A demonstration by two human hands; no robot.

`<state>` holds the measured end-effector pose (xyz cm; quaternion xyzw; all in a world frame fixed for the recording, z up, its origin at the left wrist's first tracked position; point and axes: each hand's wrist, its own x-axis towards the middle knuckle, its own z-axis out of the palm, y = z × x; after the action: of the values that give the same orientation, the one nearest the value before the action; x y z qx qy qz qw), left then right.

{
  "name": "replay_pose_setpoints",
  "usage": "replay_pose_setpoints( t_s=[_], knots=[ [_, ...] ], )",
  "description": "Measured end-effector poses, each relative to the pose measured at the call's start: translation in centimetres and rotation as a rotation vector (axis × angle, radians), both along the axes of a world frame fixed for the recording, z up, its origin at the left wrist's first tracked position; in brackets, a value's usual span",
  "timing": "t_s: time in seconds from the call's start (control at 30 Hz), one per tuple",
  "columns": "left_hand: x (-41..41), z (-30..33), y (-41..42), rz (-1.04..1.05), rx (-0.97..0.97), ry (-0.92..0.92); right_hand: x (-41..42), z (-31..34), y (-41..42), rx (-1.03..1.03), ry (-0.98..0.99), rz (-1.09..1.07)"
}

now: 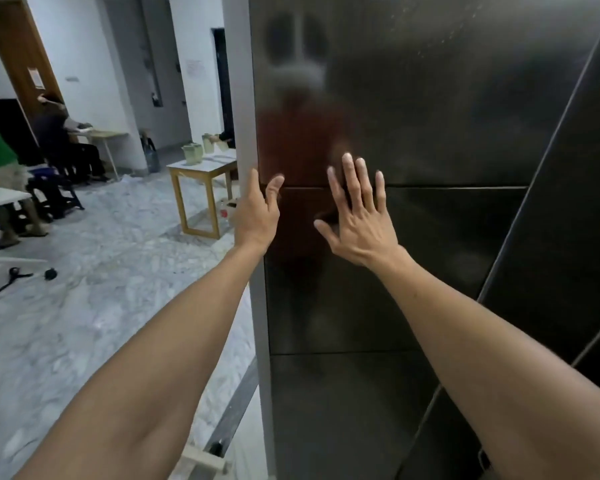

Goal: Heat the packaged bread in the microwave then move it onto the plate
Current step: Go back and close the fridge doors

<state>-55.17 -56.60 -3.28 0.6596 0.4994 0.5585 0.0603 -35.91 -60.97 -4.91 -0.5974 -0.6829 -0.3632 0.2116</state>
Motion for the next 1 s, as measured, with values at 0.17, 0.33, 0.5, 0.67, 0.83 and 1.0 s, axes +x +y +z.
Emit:
replay_pose_setpoints(
  t_s=[0.17, 0.33, 0.5, 0.67, 0.83, 1.0],
  knots=[
    [-0.8, -0.9, 4.1, -0.063, 0.042, 0.021, -0.7, -0.7, 2.5, -0.017, 0.011, -0.069],
    [-0.3, -0.3, 7.8, -0.158, -0.093, -0.030, -1.0, -0.5, 5.2, -0.013, 0.015, -0.141],
    [-0.5, 0.9, 12.7, -0.338, -0.263, -0.060, -1.0, -0.4, 8.3, -0.045, 0.005, -0.215],
    [0.4, 1.1, 16.5, -0.458, -0.275, -0.075, -0.4, -0.5, 10.8, -0.052, -0.039, -0.258],
    [2.2, -0.1, 21.7, -0.539, -0.258, -0.121, 1.0, -1.4, 14.7, -0.005, -0.067, -0.315],
    [5.1, 0.2, 27.2, -0.623, -0.289, -0.173, 2.8, -2.1, 19.0, 0.098, -0.088, -0.371]
  ],
)
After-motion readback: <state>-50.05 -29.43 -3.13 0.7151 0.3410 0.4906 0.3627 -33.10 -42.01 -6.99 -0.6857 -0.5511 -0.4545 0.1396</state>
